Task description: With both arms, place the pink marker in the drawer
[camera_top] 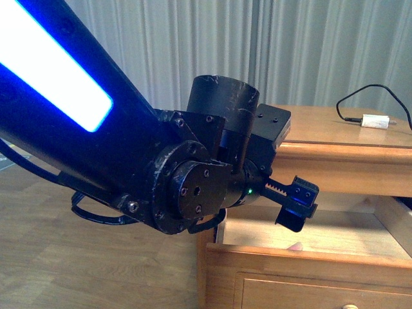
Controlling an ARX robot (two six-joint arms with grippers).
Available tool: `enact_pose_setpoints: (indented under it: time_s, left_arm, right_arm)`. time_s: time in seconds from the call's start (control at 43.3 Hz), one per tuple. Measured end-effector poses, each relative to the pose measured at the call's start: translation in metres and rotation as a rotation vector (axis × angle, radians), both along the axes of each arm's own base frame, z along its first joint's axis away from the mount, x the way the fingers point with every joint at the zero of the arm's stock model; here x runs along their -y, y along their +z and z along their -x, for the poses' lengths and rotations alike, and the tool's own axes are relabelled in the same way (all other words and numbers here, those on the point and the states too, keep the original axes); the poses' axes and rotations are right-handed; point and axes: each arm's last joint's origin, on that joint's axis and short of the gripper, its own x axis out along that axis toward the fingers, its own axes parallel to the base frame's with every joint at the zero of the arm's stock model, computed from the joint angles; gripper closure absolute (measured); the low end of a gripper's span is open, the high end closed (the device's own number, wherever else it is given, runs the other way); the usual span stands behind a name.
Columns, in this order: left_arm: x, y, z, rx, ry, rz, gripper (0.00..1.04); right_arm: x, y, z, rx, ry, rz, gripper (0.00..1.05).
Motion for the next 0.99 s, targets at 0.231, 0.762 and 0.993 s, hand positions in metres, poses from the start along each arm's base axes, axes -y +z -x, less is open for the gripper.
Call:
enact_pose_setpoints:
  time_s: [0.231, 0.762, 0.993]
  left_arm:
    - [-0.025, 0.043, 0.042, 0.093, 0.039, 0.049, 0.06]
    - [-0.166, 0.079, 0.244, 0.207, 0.278, 0.266, 0.06]
    - [-0.181, 0.064, 0.264, 0.190, 0.328, 0.288, 0.06]
  right_arm:
    - [0.000, 0.000, 0.000, 0.000, 0.000, 0.000, 0.08]
    - [0.000, 0.000, 0.000, 0.000, 0.000, 0.000, 0.08]
    - [0.000, 0.000, 0.000, 0.000, 0.000, 0.000, 0.08]
